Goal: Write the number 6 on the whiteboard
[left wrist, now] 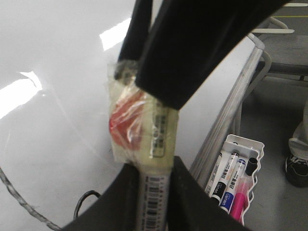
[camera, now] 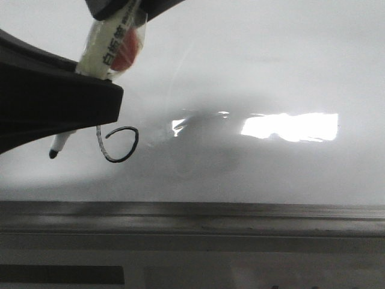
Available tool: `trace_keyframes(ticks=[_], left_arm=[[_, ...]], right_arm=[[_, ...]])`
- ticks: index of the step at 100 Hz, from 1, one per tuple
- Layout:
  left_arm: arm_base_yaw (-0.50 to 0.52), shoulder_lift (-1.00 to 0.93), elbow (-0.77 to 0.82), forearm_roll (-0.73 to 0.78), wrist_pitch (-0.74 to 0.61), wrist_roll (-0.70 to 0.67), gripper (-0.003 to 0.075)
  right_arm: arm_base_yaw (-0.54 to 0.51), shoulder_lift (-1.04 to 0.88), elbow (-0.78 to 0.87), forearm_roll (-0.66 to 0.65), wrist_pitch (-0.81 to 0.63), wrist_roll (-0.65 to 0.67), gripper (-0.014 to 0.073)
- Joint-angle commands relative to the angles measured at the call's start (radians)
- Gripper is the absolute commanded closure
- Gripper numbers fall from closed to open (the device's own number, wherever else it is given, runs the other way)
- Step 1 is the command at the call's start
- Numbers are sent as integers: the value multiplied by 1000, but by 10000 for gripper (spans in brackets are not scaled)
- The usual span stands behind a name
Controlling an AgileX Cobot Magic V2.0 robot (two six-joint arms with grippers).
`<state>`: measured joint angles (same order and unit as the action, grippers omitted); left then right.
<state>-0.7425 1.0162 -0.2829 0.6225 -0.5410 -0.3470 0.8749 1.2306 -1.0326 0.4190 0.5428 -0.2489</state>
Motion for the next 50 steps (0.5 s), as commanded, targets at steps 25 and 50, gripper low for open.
trace_keyframes(ticks=[25, 50], left_arm=[[-8, -6, -36, -121, 25, -244, 741], [-8, -6, -36, -478, 248, -316, 741]], right_arm=[[2, -21, -29, -13, -55, -14, 112], [2, -21, -29, -15, -61, -14, 146]])
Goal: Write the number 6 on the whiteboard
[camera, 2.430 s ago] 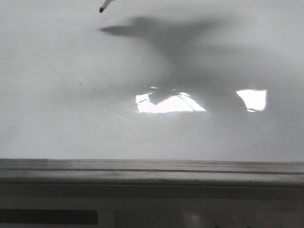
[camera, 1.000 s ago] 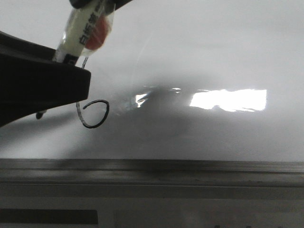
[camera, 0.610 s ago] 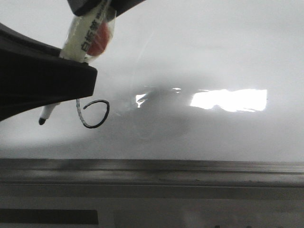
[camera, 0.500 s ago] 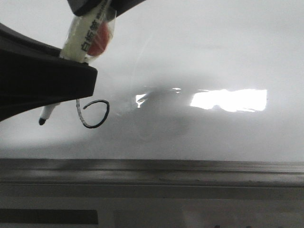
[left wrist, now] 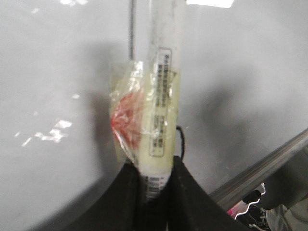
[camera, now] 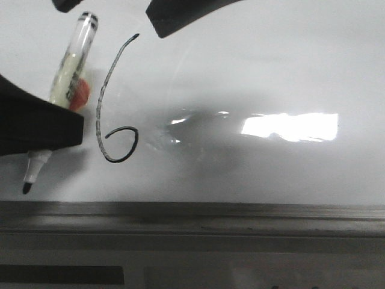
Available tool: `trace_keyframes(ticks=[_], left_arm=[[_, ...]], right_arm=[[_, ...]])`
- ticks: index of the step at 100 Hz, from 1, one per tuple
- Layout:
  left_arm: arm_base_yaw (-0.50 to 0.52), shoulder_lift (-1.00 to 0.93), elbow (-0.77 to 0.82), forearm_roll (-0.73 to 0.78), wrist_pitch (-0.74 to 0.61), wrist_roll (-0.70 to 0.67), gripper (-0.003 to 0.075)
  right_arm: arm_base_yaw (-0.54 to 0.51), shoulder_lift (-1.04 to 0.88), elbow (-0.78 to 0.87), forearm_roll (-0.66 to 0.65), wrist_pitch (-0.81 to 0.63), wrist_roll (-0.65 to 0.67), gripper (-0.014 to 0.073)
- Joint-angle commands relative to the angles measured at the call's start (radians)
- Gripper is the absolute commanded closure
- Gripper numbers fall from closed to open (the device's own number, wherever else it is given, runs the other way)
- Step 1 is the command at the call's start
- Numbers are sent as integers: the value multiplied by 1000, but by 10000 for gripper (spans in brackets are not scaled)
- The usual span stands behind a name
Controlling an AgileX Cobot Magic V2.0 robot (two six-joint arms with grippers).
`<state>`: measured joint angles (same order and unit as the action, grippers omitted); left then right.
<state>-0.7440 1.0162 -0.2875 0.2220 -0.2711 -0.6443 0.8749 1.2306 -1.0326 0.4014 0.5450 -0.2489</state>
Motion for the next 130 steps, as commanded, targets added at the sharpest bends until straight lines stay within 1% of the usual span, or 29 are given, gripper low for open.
trace_keyframes(ticks=[1, 11, 23, 35, 42, 49, 54, 59, 66, 71, 94, 102, 109, 117, 122, 130], left_arm=[[-7, -6, -31, -81, -19, -19, 741], [-7, -6, -31, -157, 1, -19, 741], [-7, -6, -31, -160, -4, -14, 741], [-7, -6, -31, -160, -44, -14, 727], [2, -6, -31, -160, -73, -13, 668], [27, -6, -31, -160, -77, -12, 571], [50, -6, -31, -160, -70, -12, 477], [72, -6, -31, -160, -70, -12, 401], [97, -6, -31, -160, -74, -12, 333], [105, -6, -31, -158, -77, -12, 321], [104, -6, -31, -129, -77, -12, 320], [104, -6, -31, -77, -74, -12, 313], [104, -6, -31, -46, -68, -12, 281], [104, -6, -31, -41, -51, -12, 211], [104, -6, -31, -29, -28, -12, 180], [104, -6, -31, 15, 11, -12, 164]], right_arm=[[2, -21, -29, 2, -63, -14, 148], [2, -21, -29, 2, -64, -14, 157], [2, -21, -29, 2, -64, -14, 157], [2, -21, -29, 2, -65, -14, 157], [2, -21, -29, 2, -65, -14, 157], [2, -21, -29, 2, -65, -14, 157], [2, -21, -29, 2, -65, -14, 157], [2, -21, -29, 2, -65, -14, 157], [2, -21, -29, 2, -65, -14, 157], [2, -21, -29, 2, -65, -14, 157], [2, -21, -29, 2, -67, -14, 157], [2, -21, -29, 2, -67, -14, 157], [2, -21, -29, 2, -65, -14, 157], [2, -21, -29, 11, -65, -14, 157], [2, -21, -29, 11, -65, -14, 157], [2, -21, -29, 16, -63, -14, 157]])
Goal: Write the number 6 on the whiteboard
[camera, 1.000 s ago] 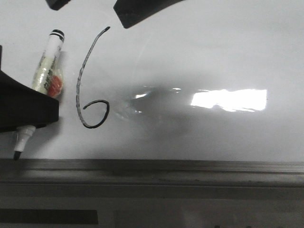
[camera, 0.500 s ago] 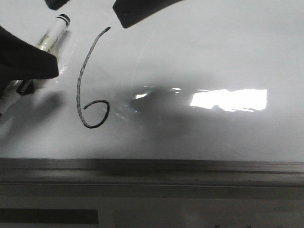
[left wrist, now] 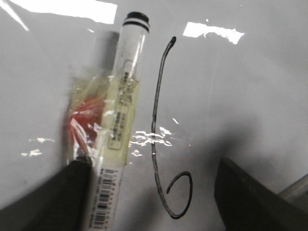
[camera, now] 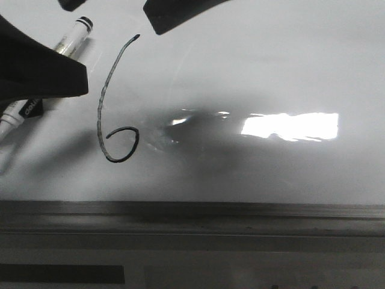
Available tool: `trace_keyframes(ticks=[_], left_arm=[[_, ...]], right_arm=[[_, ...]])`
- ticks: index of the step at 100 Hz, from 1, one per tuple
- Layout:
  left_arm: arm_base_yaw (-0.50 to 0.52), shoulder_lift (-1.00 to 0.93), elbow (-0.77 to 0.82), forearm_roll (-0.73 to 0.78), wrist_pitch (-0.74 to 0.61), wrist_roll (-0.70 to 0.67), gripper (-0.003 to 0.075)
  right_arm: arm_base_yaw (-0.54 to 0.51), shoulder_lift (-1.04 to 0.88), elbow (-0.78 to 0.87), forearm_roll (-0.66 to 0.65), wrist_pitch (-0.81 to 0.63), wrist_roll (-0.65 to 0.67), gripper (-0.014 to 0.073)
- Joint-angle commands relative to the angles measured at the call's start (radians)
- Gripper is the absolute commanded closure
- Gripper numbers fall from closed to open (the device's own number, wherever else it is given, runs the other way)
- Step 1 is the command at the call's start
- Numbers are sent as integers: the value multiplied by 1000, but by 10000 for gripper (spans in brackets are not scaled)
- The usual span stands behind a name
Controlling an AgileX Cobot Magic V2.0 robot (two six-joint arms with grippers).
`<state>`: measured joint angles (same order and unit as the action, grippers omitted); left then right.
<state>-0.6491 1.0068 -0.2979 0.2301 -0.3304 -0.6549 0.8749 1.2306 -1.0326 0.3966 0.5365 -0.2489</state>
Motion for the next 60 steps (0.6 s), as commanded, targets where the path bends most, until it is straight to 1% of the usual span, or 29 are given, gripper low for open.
trace_keyframes(ticks=[1, 25, 36, 60], left_arm=[[9, 3, -21, 15, 74, -1, 164], [9, 3, -21, 40, 215, -1, 164], [9, -3, -21, 66, 257, -1, 164], [9, -104, -21, 122, 330, -1, 164]], right_arm=[[2, -21, -29, 21, -55, -14, 157], [2, -21, -29, 33, -55, -14, 157], [2, -21, -29, 33, -55, -14, 157], [2, -21, -29, 35, -55, -14, 157]])
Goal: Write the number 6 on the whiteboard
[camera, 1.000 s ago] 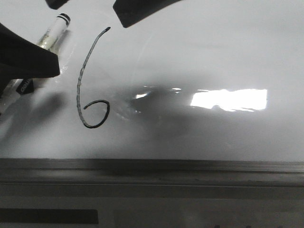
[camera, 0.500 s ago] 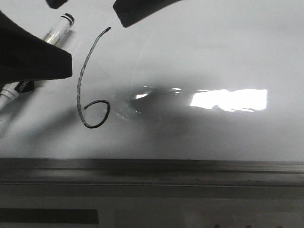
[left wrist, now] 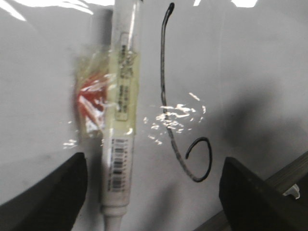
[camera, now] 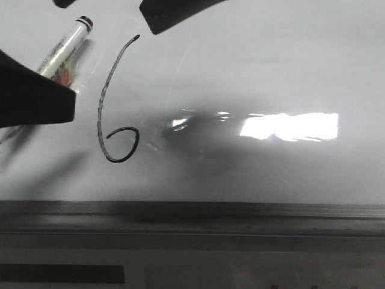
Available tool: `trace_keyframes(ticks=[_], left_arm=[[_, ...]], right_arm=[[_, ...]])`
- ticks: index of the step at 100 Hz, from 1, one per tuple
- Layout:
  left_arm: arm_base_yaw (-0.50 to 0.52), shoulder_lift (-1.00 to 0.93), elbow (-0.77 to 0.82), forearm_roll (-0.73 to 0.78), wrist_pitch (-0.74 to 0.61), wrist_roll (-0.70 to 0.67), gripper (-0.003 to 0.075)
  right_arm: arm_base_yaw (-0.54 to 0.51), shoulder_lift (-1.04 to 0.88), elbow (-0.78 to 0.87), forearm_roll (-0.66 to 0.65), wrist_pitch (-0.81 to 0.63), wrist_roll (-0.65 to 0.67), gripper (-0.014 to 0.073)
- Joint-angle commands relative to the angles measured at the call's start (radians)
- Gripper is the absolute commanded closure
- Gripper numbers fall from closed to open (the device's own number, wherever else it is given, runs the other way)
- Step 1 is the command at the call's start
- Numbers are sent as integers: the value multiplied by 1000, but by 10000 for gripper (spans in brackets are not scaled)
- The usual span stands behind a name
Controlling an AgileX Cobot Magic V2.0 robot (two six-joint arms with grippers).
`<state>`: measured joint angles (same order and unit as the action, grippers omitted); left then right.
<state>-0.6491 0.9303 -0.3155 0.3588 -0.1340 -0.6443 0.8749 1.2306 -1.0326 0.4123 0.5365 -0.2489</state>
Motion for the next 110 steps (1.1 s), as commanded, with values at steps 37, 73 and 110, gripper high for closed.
trace_keyframes(ticks=[37, 73, 110], left_arm=[[9, -279, -3, 16, 255, -12, 165], [-26, -615, -3, 15, 281, -12, 741], [-44, -922, -1, 15, 436, 51, 741]], right_arm=[[2, -21, -29, 19, -48, -14, 188], [2, -74, -8, -14, -67, -14, 657], [2, -456, 371, -113, -351, -14, 657]])
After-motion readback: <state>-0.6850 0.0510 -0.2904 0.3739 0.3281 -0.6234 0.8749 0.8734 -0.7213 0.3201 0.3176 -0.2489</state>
